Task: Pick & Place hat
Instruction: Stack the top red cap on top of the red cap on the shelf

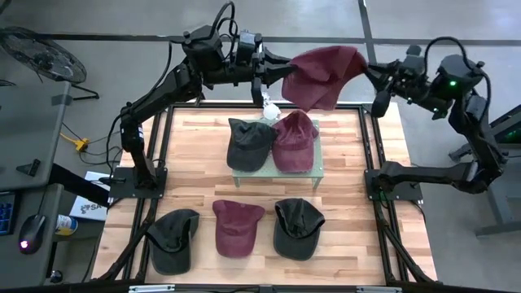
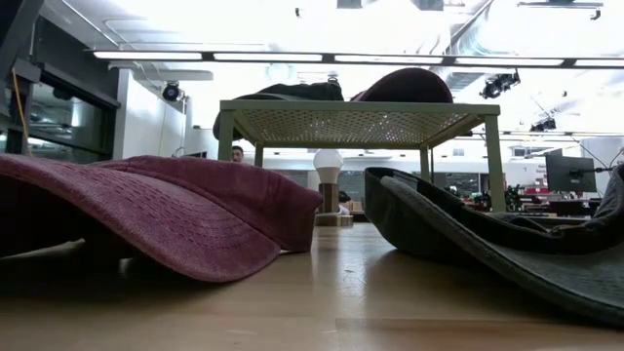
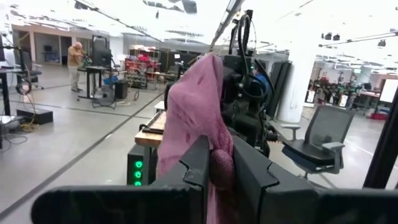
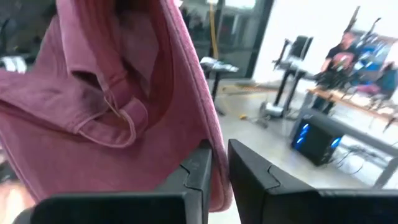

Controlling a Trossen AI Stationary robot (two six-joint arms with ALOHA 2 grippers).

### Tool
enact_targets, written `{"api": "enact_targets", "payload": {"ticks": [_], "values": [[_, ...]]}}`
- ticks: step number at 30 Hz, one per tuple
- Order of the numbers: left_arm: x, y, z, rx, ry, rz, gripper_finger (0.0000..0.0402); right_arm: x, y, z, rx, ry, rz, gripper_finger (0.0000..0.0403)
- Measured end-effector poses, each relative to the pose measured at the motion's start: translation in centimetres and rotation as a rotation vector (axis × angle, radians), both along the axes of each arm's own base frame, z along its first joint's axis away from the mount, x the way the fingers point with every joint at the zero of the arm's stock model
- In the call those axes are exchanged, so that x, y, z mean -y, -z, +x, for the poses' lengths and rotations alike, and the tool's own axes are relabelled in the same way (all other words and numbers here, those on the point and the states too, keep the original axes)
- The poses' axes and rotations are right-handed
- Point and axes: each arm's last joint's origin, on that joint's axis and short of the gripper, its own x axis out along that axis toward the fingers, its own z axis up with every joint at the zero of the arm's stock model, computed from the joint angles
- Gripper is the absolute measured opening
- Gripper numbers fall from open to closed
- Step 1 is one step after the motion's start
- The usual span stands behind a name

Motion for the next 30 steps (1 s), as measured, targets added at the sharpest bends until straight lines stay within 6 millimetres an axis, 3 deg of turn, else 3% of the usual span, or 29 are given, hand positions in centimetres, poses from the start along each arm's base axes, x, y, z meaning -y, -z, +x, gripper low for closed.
{"api": "enact_targets", "payload": {"ticks": [9, 21, 25, 30], "values": [[0.0, 0.0, 0.0, 0.002, -0.003, 0.0, 0.0038, -0.2, -1.2, -0.4, 0.089, 0.024, -0.096, 0.0051], [0.3, -0.9, -0.5, 0.073, 0.051, 0.037, 0.0038, 0.2, -1.1, -0.5, 0.064, 0.144, -0.099, 0.0046], [0.2, -1.1, -0.5, 0.097, -0.005, 0.029, 0.0038, 0.4, -0.8, 0.5, 0.072, 0.047, -0.05, 0.0062], [-0.4, -1.0, 0.0, 0.129, -0.126, 0.041, 0.0038, 0.5, -0.8, 2.3, 0.108, -0.106, 0.006, 0.0116]]}}
